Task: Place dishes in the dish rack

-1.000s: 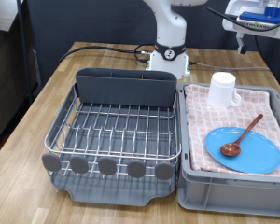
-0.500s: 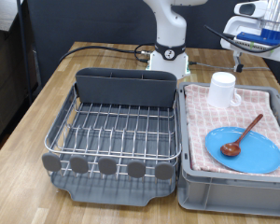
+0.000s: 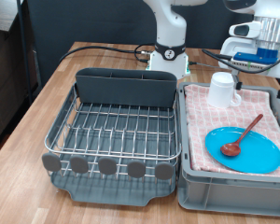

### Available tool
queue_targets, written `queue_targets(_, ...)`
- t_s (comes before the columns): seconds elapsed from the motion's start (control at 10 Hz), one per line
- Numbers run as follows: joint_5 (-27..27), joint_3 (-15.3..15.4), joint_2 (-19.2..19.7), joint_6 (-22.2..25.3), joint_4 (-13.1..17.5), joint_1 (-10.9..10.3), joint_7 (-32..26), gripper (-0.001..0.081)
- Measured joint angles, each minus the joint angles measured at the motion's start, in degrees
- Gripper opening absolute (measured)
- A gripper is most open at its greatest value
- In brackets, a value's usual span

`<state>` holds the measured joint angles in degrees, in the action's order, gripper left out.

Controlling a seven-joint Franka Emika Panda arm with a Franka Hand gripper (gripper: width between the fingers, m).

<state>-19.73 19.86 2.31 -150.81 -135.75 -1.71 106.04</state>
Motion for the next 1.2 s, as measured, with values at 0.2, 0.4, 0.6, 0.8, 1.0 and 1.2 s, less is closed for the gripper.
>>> queue_targets(0.2,0.4,-0.53,1.31,-1.44,-0.34,0.09,-2.71,0.0803)
queue_targets(0.4,0.37,-1.04,2.33,-2.67,-0.54,0.09,-3.47,0.0803)
queue_targets(0.6,-0.05,-1.53,3.31,-4.22,-1.0,0.09,-3.49,0.0803)
queue_targets(0.8,-1.0,-2.03,4.43,-5.56,-1.21,0.08,-3.03,0.0803)
queue_targets(1.0,-1.99,-2.36,5.95,-7.21,-1.24,0.02,-2.32,0.0803)
queue_targets(1.2,-3.54,-2.81,7.62,-9.11,-1.23,-0.2,-1.56,0.0803)
